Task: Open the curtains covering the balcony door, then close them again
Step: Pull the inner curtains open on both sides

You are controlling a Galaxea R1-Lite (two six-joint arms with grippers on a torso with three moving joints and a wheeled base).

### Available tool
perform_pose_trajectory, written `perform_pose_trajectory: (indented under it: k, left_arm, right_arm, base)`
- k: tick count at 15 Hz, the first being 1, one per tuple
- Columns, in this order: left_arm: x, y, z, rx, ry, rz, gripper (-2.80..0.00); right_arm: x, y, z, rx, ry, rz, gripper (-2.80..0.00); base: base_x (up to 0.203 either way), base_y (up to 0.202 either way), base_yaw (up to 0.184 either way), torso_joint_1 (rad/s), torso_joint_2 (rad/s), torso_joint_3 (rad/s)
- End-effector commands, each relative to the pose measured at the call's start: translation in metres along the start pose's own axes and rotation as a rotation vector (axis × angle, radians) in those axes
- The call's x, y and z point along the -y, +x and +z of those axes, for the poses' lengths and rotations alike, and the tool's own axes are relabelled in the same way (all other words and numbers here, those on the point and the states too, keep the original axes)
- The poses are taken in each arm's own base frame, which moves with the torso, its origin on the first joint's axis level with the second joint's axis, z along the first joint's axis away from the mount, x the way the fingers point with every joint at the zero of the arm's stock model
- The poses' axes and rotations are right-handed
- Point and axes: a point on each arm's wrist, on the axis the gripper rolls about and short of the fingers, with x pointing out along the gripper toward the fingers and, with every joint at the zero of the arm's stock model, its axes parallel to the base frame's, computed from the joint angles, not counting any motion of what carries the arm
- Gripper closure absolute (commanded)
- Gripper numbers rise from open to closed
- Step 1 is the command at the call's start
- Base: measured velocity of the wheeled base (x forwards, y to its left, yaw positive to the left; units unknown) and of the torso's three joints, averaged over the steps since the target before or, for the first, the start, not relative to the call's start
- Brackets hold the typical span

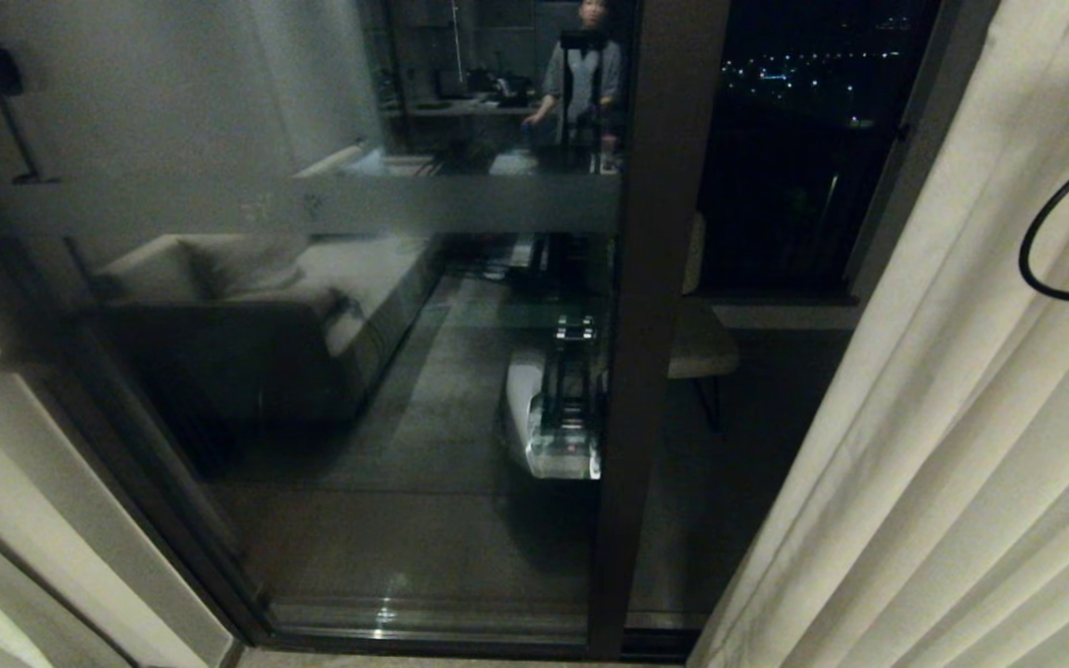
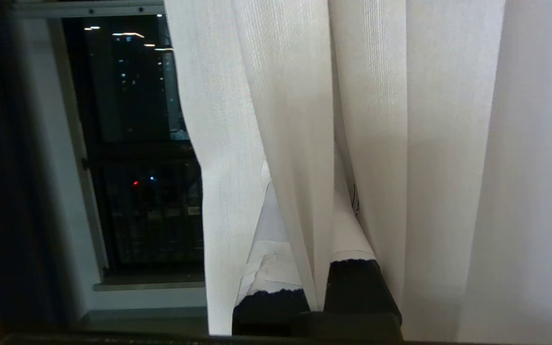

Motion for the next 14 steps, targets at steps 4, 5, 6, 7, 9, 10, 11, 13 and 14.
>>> perform_pose_trajectory:
  k: [4, 5, 6, 7, 9, 10, 11, 13, 14]
  left_arm:
    - [0.0, 0.0, 0.0, 0.001, 0.0, 0.0, 0.0]
    - [0.0, 0.0, 0.0, 0.001, 0.0, 0.0, 0.0]
    - [0.0, 0.0, 0.0, 0.001, 0.0, 0.0, 0.0]
    - [0.0, 0.0, 0.0, 0.001, 0.0, 0.0, 0.0]
    - [0.0, 0.0, 0.0, 0.001, 0.0, 0.0, 0.0]
    - [0.0, 0.0, 0.0, 0.001, 0.0, 0.0, 0.0]
    - [0.0, 0.0, 0.0, 0.001, 0.0, 0.0, 0.0]
    - [0.0, 0.0, 0.0, 0.001, -0.001, 0.0, 0.0]
    - [0.0, 0.0, 0.0, 0.001, -0.001, 0.0, 0.0]
  right_arm:
    - [0.013, -0.001, -0.002, -0.007, -0.021, -0.037, 0.0]
    - [0.016, -0.001, -0.002, -0.01, -0.027, -0.048, 0.0]
    - [0.019, -0.001, -0.002, -0.01, -0.031, -0.056, 0.0]
    - [0.022, -0.002, -0.001, -0.011, -0.036, -0.065, 0.0]
    - [0.028, -0.003, -0.001, -0.013, -0.045, -0.083, 0.0]
    - [0.031, -0.003, -0.001, -0.014, -0.049, -0.091, 0.0]
    - [0.033, -0.003, -0.001, -0.014, -0.052, -0.097, 0.0]
    - [0.037, -0.005, -0.003, -0.022, -0.058, -0.111, 0.0]
    - [0.04, -0.006, -0.003, -0.024, -0.061, -0.118, 0.0]
  base:
    - [0.0, -0.19, 0.002, 0.005, 0.0, 0.001]
    - [0.0, -0.187, 0.001, 0.002, -0.01, 0.002]
    - [0.0, -0.192, 0.003, 0.005, 0.01, 0.0]
    - [0.0, -0.188, 0.002, 0.002, 0.0, 0.005]
    - [0.0, -0.189, 0.001, 0.005, 0.0, 0.003]
    - [0.0, -0.187, 0.002, -0.002, 0.0, 0.002]
    - [0.0, -0.187, 0.002, -0.002, 0.0, 0.002]
    - [0.0, -0.188, -0.001, 0.001, 0.0, 0.003]
    - [0.0, -0.19, 0.004, 0.003, 0.0, 0.003]
